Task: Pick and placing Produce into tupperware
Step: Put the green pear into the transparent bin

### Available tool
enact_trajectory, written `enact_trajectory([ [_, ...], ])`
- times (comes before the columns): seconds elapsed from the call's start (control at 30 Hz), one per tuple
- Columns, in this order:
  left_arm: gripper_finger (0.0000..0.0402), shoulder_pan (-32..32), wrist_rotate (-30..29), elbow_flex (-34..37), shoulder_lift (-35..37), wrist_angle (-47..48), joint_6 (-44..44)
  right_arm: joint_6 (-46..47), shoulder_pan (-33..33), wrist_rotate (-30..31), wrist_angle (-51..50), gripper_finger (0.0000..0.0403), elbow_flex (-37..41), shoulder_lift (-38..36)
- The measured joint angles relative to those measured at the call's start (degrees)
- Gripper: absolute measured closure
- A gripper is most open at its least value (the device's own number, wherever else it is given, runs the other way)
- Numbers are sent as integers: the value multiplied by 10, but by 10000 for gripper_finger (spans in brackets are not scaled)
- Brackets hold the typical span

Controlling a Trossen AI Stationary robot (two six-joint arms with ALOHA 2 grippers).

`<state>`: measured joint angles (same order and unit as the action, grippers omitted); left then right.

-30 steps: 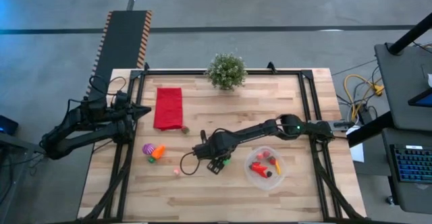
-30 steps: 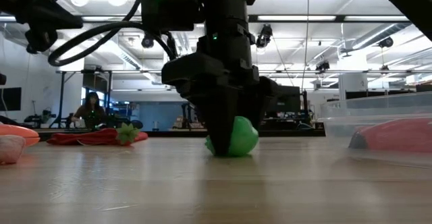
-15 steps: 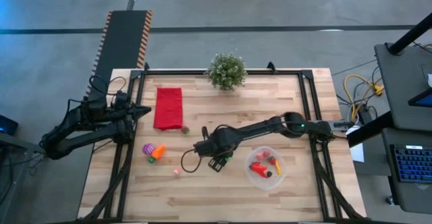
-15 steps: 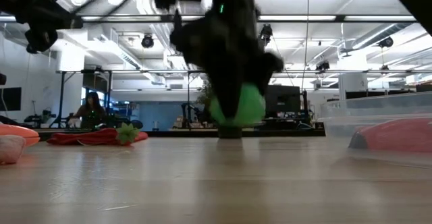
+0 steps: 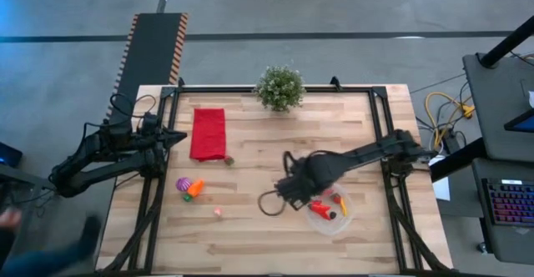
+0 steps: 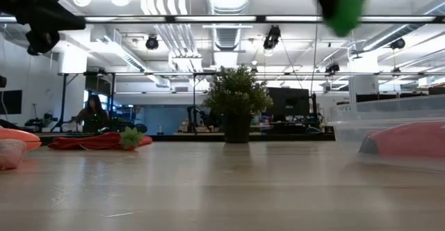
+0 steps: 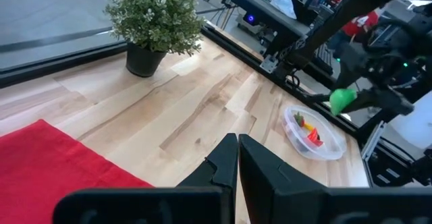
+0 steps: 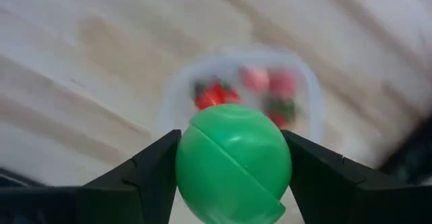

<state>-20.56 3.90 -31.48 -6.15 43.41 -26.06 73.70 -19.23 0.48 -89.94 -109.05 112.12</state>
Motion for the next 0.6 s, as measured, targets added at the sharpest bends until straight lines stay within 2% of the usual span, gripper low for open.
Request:
enact_trajectory([
  [0.27, 402, 0, 0, 0, 0, 0, 0, 177, -63, -70, 5, 159, 169, -72],
  [0.47, 402, 0, 0, 0, 0, -1, -1, 194, -58, -81, 155, 157, 261, -79],
  [0.6, 402, 0, 0, 0, 0, -1, -5, 193, -55, -86, 170, 154, 304, -72],
])
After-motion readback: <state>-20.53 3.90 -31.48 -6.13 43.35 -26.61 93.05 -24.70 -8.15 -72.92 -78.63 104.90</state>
